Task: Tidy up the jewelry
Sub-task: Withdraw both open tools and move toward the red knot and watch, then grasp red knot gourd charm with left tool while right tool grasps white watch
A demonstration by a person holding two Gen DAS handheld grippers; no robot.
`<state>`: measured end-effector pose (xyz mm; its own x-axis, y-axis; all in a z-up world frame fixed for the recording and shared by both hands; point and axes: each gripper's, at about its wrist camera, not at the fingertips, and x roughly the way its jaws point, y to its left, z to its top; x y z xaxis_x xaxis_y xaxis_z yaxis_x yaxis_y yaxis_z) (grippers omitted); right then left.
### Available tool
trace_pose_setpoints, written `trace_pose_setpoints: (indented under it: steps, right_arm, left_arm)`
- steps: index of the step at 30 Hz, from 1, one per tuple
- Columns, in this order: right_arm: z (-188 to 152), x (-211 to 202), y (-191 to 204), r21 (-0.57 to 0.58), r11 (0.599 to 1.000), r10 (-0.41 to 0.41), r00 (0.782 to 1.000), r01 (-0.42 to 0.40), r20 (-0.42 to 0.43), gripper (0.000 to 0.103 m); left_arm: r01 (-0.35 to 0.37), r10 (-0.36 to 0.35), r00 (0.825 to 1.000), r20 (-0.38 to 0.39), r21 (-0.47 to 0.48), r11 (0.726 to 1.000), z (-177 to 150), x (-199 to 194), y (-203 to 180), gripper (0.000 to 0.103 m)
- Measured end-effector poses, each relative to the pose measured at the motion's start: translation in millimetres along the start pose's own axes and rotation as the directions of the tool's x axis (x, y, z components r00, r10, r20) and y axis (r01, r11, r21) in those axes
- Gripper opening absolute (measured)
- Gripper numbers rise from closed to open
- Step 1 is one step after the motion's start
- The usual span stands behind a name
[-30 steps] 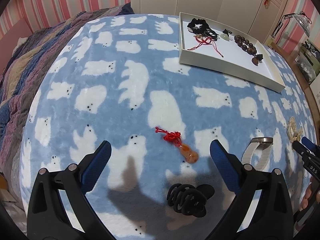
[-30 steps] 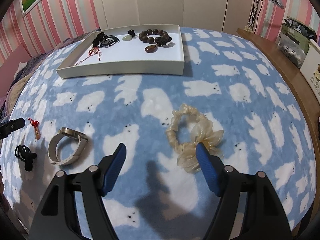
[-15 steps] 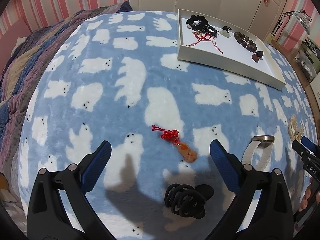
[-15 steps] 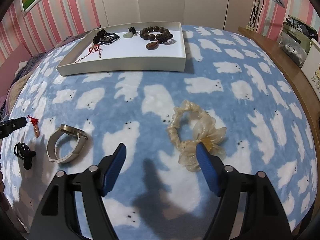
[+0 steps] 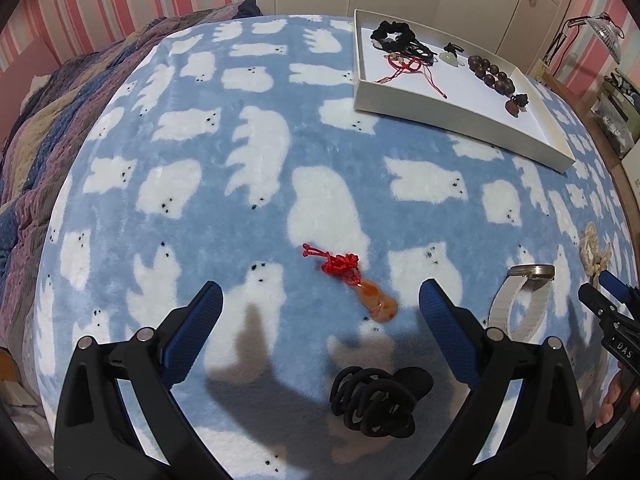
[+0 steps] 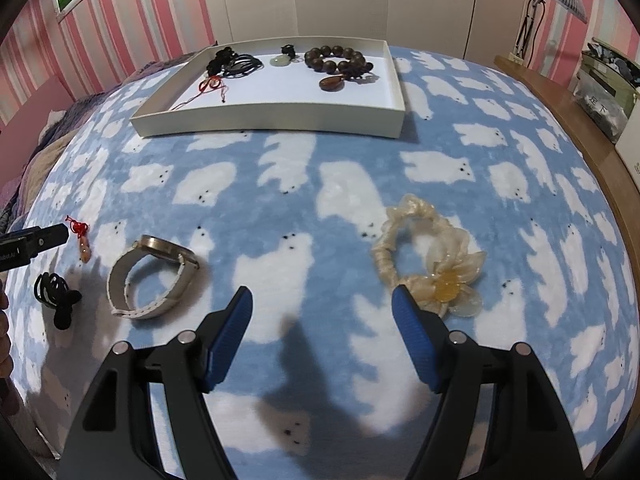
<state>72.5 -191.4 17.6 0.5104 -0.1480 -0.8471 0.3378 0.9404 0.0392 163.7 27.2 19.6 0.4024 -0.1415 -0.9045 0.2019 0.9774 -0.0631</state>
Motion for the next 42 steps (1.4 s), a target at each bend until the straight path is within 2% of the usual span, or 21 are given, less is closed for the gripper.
trace_pose_setpoints:
  steps: [7, 17, 27, 35, 37, 40, 42]
  right_arm:
    - [4.1, -0.7, 5.7, -0.009, 1.000, 0.010, 1.000, -0.010, -0.001, 0.072]
    - [9.3, -1.4, 44.7, -0.079, 0.996, 0.028, 0.999, -0.030, -0.027, 0.072]
    - [15.0, 5.8, 60.3, -0.070, 0.997, 0.024, 0.998, -0.028, -0.055, 0.072]
    - [16.3, 15.1, 72.5, -0.068, 0.996, 0.052, 0.996, -0.057, -0.074, 0.072]
    - [16.4, 18.0, 75.0, -0.068, 0.996, 0.053, 0.996, -0.058, -0.076, 0.072]
    - [16.8, 22.6, 77.7, -0.077, 0.996, 0.040, 0.996, -0.046, -0.082, 0.072]
    - [16.9, 25.8, 77.9, -0.073, 0.996, 0.043, 0.995, -0.050, -0.089, 0.072]
  left_arm:
    - [0.000, 0.001, 1.000, -0.018, 0.016, 1.000, -0.2, 6.3, -3.1, 0.093]
    - [-0.014, 0.016, 1.000, -0.025, 0.091, 0.996, 4.0, 8.1, -7.8, 0.091]
    - [0.037, -0.035, 0.998, -0.047, 0.051, 0.998, 8.6, 14.0, 3.6, 0.086]
    - [0.044, -0.038, 0.996, -0.076, 0.078, 0.996, 8.7, 22.1, -1.6, 0.070]
    - [0.051, -0.043, 0.995, -0.086, 0.096, 0.994, 8.6, 23.6, -4.8, 0.061]
    - [0.059, -0.049, 0.994, -0.097, 0.097, 0.994, 9.0, 26.4, -5.3, 0.054]
    - [0.064, -0.055, 0.993, -0.100, 0.091, 0.994, 9.6, 28.1, -4.5, 0.053]
